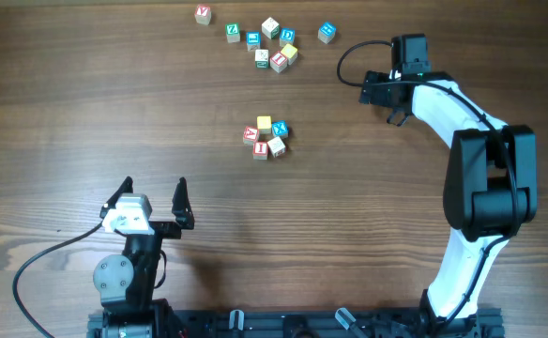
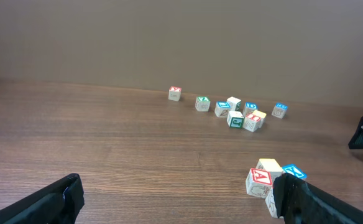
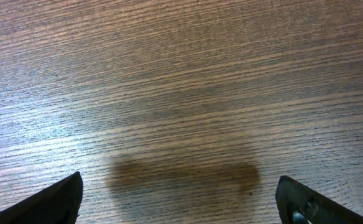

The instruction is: Form a circle

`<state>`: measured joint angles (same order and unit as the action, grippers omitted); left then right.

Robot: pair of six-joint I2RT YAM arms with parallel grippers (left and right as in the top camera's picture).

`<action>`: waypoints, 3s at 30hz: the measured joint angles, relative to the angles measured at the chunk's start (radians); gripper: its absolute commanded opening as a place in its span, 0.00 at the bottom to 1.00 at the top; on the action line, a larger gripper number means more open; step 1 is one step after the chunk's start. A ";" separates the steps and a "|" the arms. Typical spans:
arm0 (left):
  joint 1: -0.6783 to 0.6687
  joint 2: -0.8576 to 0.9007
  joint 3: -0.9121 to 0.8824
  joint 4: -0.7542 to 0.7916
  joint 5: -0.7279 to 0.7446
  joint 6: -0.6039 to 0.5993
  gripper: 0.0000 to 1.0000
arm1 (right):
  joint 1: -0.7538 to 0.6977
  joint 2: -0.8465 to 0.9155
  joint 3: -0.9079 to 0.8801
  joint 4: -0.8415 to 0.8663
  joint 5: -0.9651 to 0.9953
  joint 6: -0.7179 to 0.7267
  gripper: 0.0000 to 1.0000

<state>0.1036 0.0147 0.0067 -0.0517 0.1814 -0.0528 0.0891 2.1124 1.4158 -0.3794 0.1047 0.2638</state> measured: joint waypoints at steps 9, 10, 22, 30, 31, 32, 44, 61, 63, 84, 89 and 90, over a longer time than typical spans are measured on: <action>0.000 0.000 0.000 0.000 0.000 0.000 1.00 | 0.000 0.000 0.000 0.000 0.000 0.000 1.00; 0.000 0.000 0.000 0.000 0.000 0.000 1.00 | 0.000 0.000 0.000 0.000 0.000 0.000 1.00; 0.000 0.000 0.000 0.000 0.000 0.000 1.00 | 0.000 0.000 0.000 0.000 0.000 0.000 1.00; 0.000 0.000 0.000 0.000 0.000 0.000 1.00 | 0.000 -0.019 -0.002 -0.001 0.000 0.000 1.00; 0.000 0.000 0.000 0.000 0.000 0.000 1.00 | 0.001 -0.041 -0.004 -0.003 0.000 0.000 1.00; 0.000 0.000 0.000 0.000 0.000 0.000 1.00 | 0.001 -0.069 -0.005 -0.005 0.000 0.000 1.00; 0.000 -0.001 0.000 0.000 0.000 0.000 1.00 | 0.002 -0.565 -0.005 -0.001 0.000 0.000 1.00; 0.000 -0.002 0.000 0.000 0.000 0.000 1.00 | 0.002 -1.079 -0.646 0.208 -0.158 -0.312 1.00; 0.000 -0.002 0.000 0.000 0.000 0.000 1.00 | 0.002 -1.082 -0.824 0.342 -0.252 -0.415 1.00; 0.000 -0.002 0.000 0.000 0.000 0.000 1.00 | -0.037 -1.144 -1.331 0.675 -0.375 -0.466 1.00; 0.000 -0.002 0.000 0.000 0.000 0.000 1.00 | -0.039 -1.149 -1.397 0.768 -0.378 -0.425 1.00; 0.000 -0.002 0.000 0.000 0.000 0.000 1.00 | -0.039 -1.149 -1.401 0.769 -0.378 -0.418 1.00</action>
<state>0.1036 0.0128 0.0067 -0.0517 0.1814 -0.0528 0.0502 0.9638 0.0147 0.3893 -0.2733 -0.1539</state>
